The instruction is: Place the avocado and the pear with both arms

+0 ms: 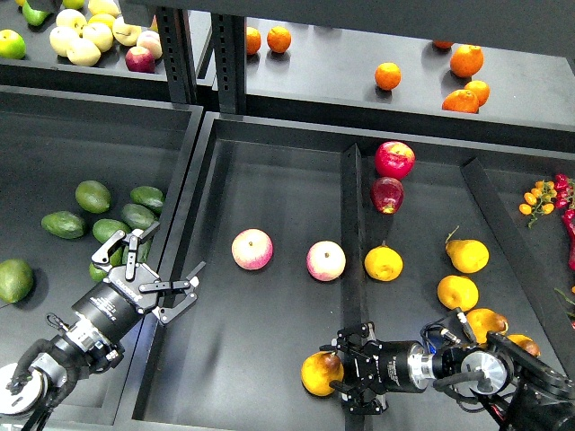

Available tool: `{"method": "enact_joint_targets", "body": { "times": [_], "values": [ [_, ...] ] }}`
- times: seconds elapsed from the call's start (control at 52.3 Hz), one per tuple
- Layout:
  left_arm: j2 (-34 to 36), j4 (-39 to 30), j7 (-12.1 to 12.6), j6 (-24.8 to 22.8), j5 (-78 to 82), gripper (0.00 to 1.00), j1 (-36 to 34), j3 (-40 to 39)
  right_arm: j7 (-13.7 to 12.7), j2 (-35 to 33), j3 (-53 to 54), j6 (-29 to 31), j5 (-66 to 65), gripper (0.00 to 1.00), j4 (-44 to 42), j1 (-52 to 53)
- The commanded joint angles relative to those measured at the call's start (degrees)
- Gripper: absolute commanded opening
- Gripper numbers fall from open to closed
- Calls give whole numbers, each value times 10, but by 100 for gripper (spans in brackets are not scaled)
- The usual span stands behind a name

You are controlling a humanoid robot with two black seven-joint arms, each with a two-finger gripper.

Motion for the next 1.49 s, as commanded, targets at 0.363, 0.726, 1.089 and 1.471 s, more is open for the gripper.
{"method": "enact_joint_targets", "body": {
  "times": [0.363,0.726,1.089,1.471],
  "values": [
    [0,-1,0,0,0,99,3,0,0,-21,8,0,81,29,45,7],
    [0,-2,0,0,0,99,3,0,0,-43,6,0,95,56,68,14],
    [0,-1,0,0,0,99,4,0,0,-36,-9,0,45,92,40,14],
    [0,1,0,0,0,99,4,0,0,15,-8,0,43,91,-27,25]
  ]
}}
